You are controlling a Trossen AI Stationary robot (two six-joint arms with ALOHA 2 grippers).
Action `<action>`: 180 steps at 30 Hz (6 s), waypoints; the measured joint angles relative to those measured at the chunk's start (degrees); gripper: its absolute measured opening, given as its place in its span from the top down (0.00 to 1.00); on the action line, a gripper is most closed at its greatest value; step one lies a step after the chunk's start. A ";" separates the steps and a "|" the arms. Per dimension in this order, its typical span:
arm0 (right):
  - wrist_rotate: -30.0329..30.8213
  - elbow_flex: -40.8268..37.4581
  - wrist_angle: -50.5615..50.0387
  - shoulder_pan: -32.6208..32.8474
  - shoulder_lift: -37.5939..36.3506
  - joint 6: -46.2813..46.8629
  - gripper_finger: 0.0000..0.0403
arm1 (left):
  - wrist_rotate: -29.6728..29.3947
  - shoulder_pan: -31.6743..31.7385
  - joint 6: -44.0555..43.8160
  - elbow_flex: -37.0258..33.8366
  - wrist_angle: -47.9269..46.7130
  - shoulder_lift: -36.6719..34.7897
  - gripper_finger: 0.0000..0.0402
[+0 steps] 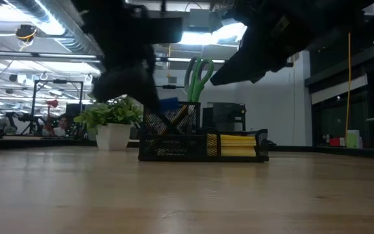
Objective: Pick and place office supplies into organizer
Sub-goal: Put the blue eraser into the black desk organizer, then put the green binder clip into the black desk organizer
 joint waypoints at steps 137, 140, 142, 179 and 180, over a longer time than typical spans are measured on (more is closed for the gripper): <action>-1.78 0.17 19.85 2.28 -0.57 -13.51 0.98 | 59.25 -24.04 -18.17 -31.35 -17.56 -22.38 0.73; -1.78 0.17 19.62 2.28 -0.57 -13.51 0.98 | 59.24 -24.04 -18.51 -32.55 -17.29 -22.43 0.72; -1.78 0.17 19.64 2.28 -0.57 -13.51 0.98 | 59.27 -24.04 -18.49 -32.90 -16.83 -22.45 0.71; -1.78 0.15 19.68 2.28 -0.54 -13.51 0.98 | 59.43 -20.41 -21.94 -33.40 -16.78 -22.45 0.68; -1.78 0.15 19.68 2.29 -0.54 -13.51 0.98 | 59.38 -20.16 -21.82 -33.40 -16.86 -22.45 0.68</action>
